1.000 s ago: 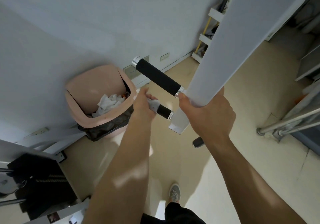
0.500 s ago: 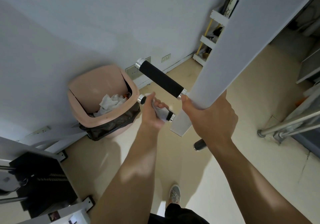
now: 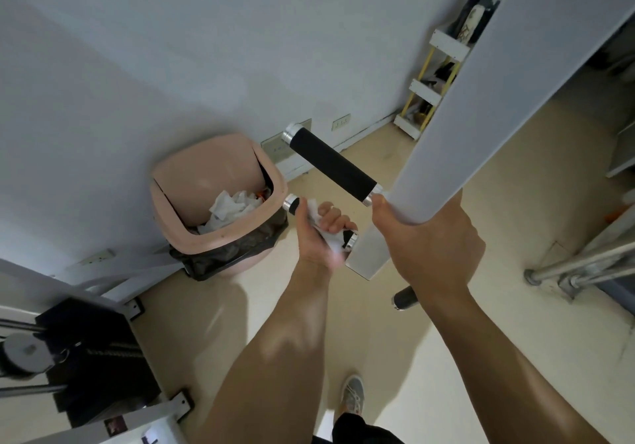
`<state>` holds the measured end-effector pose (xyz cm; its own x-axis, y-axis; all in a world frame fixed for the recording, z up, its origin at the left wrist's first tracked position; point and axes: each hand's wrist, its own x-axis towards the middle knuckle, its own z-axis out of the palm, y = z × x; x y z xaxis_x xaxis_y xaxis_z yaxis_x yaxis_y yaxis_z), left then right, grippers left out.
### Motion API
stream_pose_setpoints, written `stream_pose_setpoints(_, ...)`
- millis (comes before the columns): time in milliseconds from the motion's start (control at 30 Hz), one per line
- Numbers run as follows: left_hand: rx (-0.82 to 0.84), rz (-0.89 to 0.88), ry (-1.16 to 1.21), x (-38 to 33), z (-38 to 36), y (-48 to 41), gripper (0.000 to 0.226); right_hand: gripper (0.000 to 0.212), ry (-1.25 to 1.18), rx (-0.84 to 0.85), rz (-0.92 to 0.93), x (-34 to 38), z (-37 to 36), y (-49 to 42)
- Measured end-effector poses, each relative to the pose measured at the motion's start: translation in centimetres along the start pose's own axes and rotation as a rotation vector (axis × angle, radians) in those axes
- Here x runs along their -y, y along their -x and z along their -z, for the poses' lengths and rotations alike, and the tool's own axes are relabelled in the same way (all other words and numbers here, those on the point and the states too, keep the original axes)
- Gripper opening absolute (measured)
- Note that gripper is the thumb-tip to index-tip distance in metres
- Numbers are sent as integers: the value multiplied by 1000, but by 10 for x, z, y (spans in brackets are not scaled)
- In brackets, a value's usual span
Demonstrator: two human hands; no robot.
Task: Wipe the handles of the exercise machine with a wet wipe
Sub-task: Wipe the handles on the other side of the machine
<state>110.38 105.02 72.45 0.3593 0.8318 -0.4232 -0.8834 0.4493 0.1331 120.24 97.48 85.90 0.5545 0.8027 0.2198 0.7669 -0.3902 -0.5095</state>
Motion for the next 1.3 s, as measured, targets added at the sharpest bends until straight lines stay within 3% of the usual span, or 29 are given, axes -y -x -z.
stream_pose_setpoints(100, -127, 32, -107, 3, -6, 5, 37, 75, -14, 2, 5, 1, 1, -1)
stream_pose_setpoints(233, -501, -6, -480, 1, -27, -4, 20, 74, -18, 8, 12, 0, 3, -4)
stream_pose_setpoints(333, -672, -75, -473, -31, -38, -17, 27, 69, -18, 30, 23, 2, 4, 0)
stream_pose_setpoints(400, -638, -104, -389, -51, -40, -16, 26, 69, -19, 33, 30, 3, 3, 0)
stream_pose_setpoints(533, -214, -107, -7, -36, -16, -4, 29, 72, -25, 8, 35, 2, 3, 0)
stream_pose_setpoints(600, -103, -31, 81, -15, -9, 3, 30, 75, -13, 0, 28, 1, 1, -1)
stream_pose_setpoints(667, -115, 16, 16, 2, -8, 4, 33, 77, -10, -2, 24, 0, 0, -3)
stream_pose_setpoints(833, -436, 72, -445, -3, -21, -21, 22, 74, -6, 13, 12, -2, 0, -10)
stream_pose_setpoints(933, -531, -17, -392, -32, -30, -35, 21, 67, -24, 51, 25, 1, 4, -12)
stream_pose_setpoints(1000, -496, -68, -262, -48, -36, -34, 23, 66, -25, 44, 26, 1, 4, -12)
stream_pose_setpoints(1100, -284, -69, -183, -31, -22, -25, 26, 66, -27, 29, 14, 2, 2, -14)
stream_pose_setpoints(1167, -204, 17, -267, -1, -15, -16, 24, 66, -35, 22, 15, 2, 2, -15)
stream_pose_setpoints(1300, -192, 2, -511, 10, -15, -19, 18, 72, -22, 24, 46, -3, 3, -17)
